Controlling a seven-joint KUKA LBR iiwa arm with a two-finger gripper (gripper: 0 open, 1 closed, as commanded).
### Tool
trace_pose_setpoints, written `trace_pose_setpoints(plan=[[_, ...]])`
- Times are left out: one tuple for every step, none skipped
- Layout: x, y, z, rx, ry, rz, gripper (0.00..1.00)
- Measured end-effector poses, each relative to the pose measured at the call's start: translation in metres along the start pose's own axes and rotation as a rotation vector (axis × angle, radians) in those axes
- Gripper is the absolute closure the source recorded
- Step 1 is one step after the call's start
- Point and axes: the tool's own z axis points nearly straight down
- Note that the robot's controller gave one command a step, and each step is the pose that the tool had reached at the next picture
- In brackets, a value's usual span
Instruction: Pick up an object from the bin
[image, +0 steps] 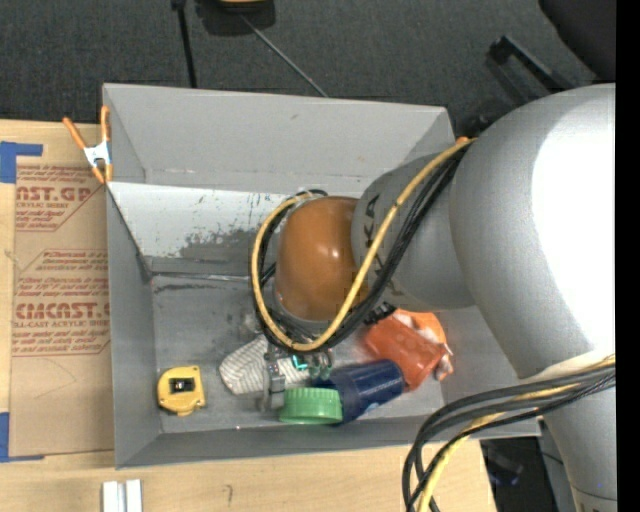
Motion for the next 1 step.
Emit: trace_pose_setpoints(plan=[[-0.003,-0.0014,0.0036,-0.001,-0.004,0.02,1.0]])
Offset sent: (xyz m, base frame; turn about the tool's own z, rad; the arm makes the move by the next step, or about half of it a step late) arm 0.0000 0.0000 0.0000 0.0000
